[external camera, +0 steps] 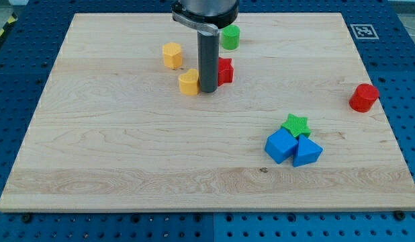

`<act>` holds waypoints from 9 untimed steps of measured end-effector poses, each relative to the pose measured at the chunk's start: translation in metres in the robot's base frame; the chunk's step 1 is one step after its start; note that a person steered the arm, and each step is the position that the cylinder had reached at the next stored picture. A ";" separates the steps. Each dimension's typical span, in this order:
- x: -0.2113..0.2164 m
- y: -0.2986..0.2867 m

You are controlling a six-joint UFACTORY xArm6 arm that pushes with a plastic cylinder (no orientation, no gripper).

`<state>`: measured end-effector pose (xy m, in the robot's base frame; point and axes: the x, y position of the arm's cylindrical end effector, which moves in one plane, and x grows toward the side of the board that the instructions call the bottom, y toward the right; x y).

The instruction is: Slide yellow heart to the bottom of yellow hexagon

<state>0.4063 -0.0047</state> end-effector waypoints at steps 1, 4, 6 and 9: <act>-0.001 0.000; 0.016 -0.031; -0.001 -0.050; 0.010 -0.065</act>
<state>0.4162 -0.0692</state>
